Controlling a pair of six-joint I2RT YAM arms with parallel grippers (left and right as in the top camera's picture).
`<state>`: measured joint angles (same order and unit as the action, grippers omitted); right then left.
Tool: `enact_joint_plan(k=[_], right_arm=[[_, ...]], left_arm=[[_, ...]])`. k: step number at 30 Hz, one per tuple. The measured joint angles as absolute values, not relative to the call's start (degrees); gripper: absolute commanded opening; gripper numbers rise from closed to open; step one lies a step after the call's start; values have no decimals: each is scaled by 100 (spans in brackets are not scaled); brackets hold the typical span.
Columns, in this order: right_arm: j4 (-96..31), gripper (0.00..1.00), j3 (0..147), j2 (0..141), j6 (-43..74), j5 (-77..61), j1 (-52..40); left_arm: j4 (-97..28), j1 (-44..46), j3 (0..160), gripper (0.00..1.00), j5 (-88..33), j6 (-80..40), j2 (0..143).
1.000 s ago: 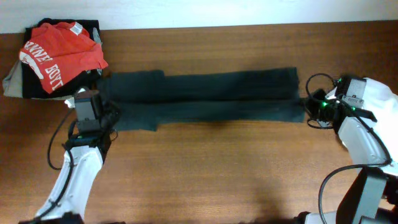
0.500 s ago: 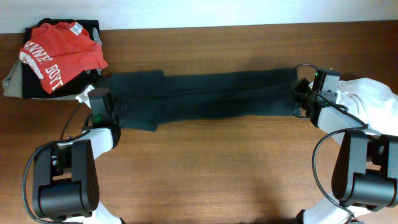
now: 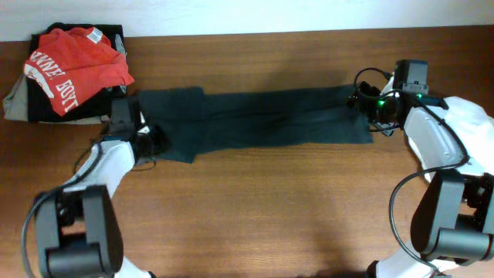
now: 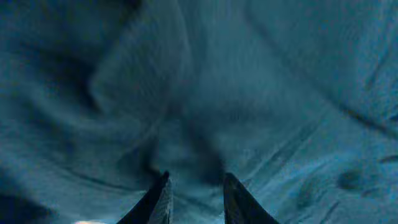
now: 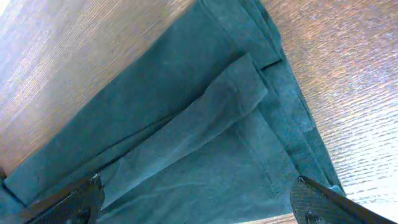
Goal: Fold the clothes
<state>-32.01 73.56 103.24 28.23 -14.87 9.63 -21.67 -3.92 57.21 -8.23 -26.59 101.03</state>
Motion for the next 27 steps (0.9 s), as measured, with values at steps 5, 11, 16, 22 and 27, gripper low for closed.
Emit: enact_joint_plan(k=[5,11,16,22,27], right_arm=[[-3170,99,7356,10372,2827,-1400,954],[-3210,99,7356,10871,2803,-572,972],[-2388,99,7352,10916,1197,-692,1664],[-1747,98,7352,11472,679,-1520,1717],[-1474,72,7395,11808,558,-2287,1699]], left_arm=[[-1299,-213,5701,28,-1011,-2657,10549],[-967,-196,5701,79,270,-2655,10556],[-1173,-204,5704,99,742,-2639,10313],[-1308,-204,5704,99,757,-2639,10296],[-1321,-204,5704,99,757,-2637,10296]])
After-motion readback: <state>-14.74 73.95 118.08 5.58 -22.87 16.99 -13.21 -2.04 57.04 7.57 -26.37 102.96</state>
